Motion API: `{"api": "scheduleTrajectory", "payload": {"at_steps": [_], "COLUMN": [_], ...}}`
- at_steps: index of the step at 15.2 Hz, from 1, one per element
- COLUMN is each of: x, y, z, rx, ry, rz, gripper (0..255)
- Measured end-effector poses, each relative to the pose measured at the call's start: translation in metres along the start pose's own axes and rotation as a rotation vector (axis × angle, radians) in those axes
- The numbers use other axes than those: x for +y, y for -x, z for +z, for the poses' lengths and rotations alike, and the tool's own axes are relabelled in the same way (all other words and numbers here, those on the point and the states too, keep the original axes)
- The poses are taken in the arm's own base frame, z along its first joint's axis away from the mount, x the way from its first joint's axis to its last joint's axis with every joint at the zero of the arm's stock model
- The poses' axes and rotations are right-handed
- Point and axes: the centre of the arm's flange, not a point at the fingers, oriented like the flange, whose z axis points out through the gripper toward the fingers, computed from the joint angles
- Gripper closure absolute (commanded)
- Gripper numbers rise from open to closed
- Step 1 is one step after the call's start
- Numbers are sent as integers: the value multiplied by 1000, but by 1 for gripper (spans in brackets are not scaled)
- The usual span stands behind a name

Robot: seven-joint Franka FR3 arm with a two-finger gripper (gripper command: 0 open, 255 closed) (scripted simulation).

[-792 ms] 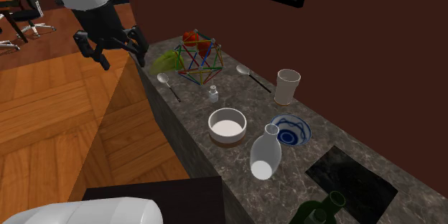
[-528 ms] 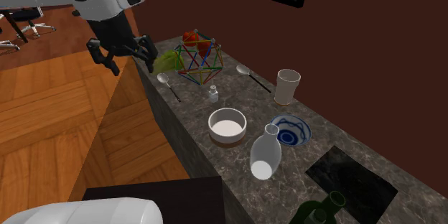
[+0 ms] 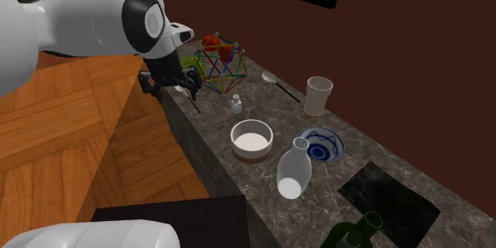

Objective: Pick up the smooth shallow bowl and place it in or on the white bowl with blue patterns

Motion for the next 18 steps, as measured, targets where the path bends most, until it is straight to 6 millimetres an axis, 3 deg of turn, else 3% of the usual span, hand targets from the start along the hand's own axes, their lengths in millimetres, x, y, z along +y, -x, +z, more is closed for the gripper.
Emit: {"api": "scheduleTrajectory", "payload": {"at_steps": [18], "x": [114], "y": [-32], "z": [208], "rx": [6], "ry": [-24], "rz": [-31], "gripper": [0]}}
